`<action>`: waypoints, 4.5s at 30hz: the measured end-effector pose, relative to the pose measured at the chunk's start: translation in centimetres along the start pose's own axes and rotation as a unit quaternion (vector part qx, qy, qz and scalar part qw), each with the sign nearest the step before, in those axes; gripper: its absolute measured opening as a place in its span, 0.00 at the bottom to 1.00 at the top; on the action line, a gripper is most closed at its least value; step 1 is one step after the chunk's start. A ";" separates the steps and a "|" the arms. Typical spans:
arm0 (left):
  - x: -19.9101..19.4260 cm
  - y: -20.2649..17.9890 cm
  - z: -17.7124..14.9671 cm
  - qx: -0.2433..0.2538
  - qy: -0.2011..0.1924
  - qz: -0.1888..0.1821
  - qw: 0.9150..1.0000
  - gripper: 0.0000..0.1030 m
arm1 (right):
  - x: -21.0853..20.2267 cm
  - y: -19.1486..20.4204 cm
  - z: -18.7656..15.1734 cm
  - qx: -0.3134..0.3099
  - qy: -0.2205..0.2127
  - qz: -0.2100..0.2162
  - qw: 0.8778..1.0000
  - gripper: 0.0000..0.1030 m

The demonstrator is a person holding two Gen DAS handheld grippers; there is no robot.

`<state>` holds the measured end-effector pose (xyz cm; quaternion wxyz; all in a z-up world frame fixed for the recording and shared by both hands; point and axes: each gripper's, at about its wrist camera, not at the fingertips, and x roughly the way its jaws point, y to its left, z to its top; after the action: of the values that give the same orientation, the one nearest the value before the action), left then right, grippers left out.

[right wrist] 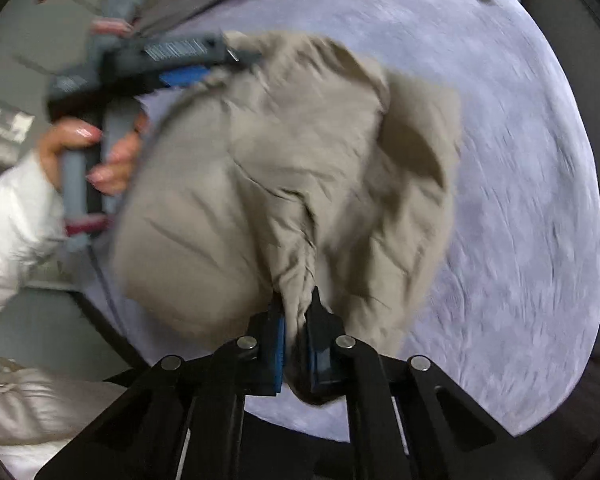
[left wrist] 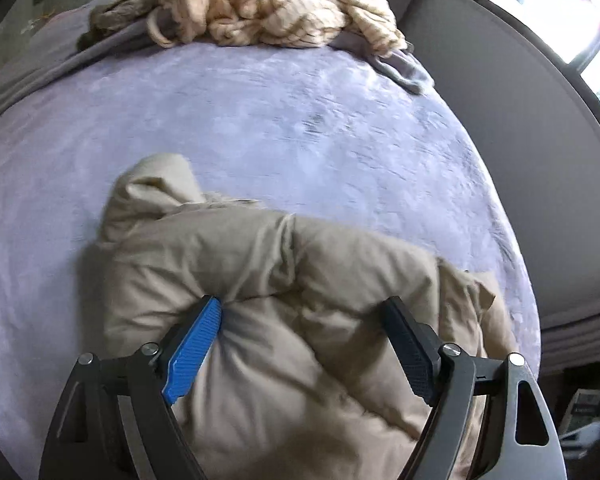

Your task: Fold large clothes

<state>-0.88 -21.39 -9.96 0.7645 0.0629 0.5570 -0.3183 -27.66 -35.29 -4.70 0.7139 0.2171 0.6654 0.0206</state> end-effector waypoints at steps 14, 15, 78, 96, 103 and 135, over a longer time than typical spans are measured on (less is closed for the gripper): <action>2.5 -2.8 -0.8 0.052 0.021 0.020 0.998 0.81 | 5.1 -4.5 -5.0 0.140 0.007 -0.035 0.990 0.09; 2.5 -2.5 -0.8 0.050 0.021 0.018 0.998 0.81 | 4.4 -4.2 -4.7 0.147 -0.001 -0.035 0.988 0.09; -9.1 6.3 -14.0 -0.019 0.050 0.051 0.997 1.00 | 1.2 -0.8 -1.9 0.243 -0.109 -0.009 0.964 0.64; -6.4 10.1 -12.7 -0.064 0.087 -0.044 0.993 1.00 | -0.4 -5.1 -2.6 0.294 -0.155 -0.001 0.943 0.99; -2.9 11.9 -10.6 -0.125 0.105 -0.132 0.978 1.00 | 2.7 -10.6 1.3 0.301 -0.127 0.102 0.940 1.00; 6.0 11.8 -8.0 -0.194 0.149 -0.255 0.936 0.97 | 12.8 -10.2 13.2 0.204 0.023 0.258 0.944 0.96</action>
<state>0.28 -10.99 -21.35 0.5636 -0.1839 0.7124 -0.3755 -16.17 -44.15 -19.94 0.6089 0.5216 0.5932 0.0729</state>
